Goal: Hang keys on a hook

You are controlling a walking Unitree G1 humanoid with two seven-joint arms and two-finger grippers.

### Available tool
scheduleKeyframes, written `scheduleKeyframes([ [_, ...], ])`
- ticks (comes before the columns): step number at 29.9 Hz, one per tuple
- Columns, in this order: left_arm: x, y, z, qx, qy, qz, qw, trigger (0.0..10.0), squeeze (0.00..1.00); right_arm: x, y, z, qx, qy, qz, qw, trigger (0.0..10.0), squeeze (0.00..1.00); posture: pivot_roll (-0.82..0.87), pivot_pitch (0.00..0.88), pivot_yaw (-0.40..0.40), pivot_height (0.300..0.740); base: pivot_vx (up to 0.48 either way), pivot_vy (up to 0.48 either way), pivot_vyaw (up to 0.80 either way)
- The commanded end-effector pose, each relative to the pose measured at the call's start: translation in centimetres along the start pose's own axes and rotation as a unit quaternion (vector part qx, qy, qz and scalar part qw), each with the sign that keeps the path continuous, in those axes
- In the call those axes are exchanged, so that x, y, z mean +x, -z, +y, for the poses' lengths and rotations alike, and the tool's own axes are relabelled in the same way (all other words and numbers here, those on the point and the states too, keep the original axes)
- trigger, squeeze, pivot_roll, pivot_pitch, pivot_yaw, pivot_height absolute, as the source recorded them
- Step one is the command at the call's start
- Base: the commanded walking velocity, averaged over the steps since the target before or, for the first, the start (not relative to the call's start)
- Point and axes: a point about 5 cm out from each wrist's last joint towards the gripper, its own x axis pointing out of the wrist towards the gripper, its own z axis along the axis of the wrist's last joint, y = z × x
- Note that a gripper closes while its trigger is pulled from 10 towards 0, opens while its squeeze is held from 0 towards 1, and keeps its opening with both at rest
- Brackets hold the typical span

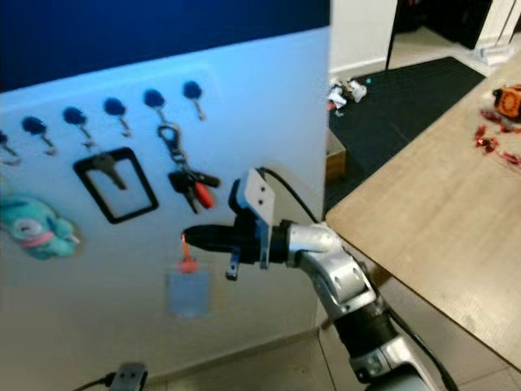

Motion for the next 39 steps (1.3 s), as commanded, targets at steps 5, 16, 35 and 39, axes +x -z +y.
scheduleKeyframes([
  [5, -0.2, 0.9, 0.2, 0.000, -0.004, 0.016, 1.000, 10.0, 0.00, 0.0, 0.3, 0.6, 0.004, -0.017, 0.008, 1.000, 10.0, 0.00, -0.11, 0.112, 0.113, 0.740, 0.000, 0.000, 0.80],
  [16, -0.2, 1.0, 0.2, 0.002, -0.004, 0.017, 1.000, 10.0, 0.00, -0.4, 0.5, 1.6, 0.014, -0.054, 0.017, 0.998, 10.0, 0.00, -0.11, 0.114, 0.116, 0.740, 0.000, 0.000, 0.80],
  [35, -0.1, 0.8, 0.1, -0.012, -0.003, 0.014, 1.000, 10.0, 0.00, -0.3, 0.9, 1.1, 0.000, -0.024, 0.033, 0.999, 10.0, 0.00, -0.11, 0.104, 0.119, 0.740, 0.000, 0.000, 0.17],
  [39, -0.1, 1.0, -0.1, -0.014, -0.003, 0.019, 1.000, 10.0, 0.00, -0.3, 0.9, 1.0, 0.000, -0.020, 0.034, 0.999, 10.0, 0.00, -0.11, 0.104, 0.119, 0.740, -0.371, 0.000, 0.00],
])
